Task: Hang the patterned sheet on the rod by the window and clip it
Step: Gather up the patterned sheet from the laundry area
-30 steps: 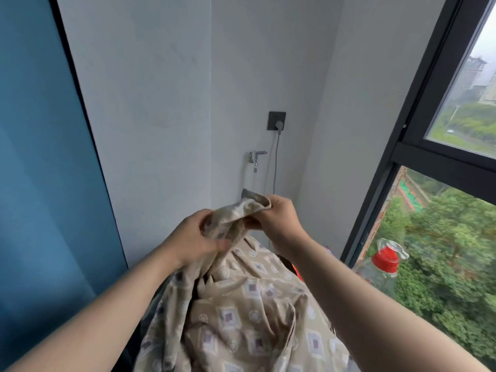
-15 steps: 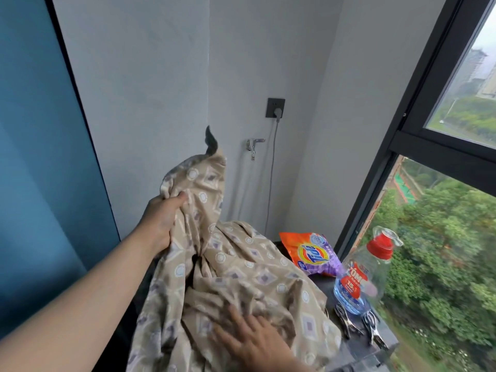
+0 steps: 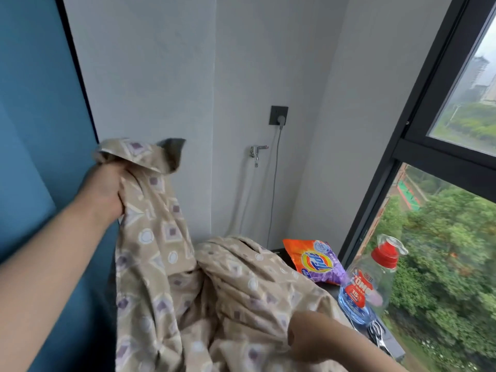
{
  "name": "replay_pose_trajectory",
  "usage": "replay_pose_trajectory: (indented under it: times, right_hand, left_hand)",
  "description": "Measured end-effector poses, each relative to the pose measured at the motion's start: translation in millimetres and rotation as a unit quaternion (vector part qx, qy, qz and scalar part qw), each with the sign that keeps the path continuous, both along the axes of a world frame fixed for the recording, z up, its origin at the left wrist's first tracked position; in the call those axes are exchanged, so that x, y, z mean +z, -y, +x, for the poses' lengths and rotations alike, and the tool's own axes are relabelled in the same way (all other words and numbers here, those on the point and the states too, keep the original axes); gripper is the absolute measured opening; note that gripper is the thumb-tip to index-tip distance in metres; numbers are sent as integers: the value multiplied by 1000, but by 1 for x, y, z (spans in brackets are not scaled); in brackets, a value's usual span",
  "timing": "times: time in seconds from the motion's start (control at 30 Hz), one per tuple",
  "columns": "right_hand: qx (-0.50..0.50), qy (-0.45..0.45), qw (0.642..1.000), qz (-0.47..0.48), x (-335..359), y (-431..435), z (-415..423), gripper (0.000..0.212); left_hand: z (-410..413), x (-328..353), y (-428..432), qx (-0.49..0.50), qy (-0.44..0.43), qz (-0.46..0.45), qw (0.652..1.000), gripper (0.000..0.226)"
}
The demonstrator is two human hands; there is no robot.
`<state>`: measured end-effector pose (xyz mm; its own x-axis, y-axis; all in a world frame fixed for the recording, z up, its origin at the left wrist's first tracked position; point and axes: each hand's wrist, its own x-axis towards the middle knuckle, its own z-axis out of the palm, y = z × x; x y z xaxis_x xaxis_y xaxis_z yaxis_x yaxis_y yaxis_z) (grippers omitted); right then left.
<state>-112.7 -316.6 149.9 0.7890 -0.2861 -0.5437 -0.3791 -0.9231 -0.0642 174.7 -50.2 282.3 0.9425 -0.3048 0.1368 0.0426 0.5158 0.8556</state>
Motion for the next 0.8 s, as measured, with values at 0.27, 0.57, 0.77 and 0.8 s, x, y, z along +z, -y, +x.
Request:
replay_pose_trajectory:
  times: [0.27, 0.57, 0.77, 0.8]
  right_hand:
    - [-69, 233, 968, 62, -29, -30, 79, 85]
    - [-164, 167, 966, 113, -80, -51, 147, 55]
    - [-274, 346, 844, 304, -37, -25, 155, 22]
    - [-289, 373, 809, 351, -22, -26, 152, 25]
  left_hand:
    - [-19, -46, 7, -53, -70, 16, 996, 72]
    - [-41, -62, 14, 13, -110, 45, 993, 43]
    - [-36, -67, 2, 75, -120, 27, 990, 36]
    - [-36, -65, 2, 81, -111, 21, 990, 32]
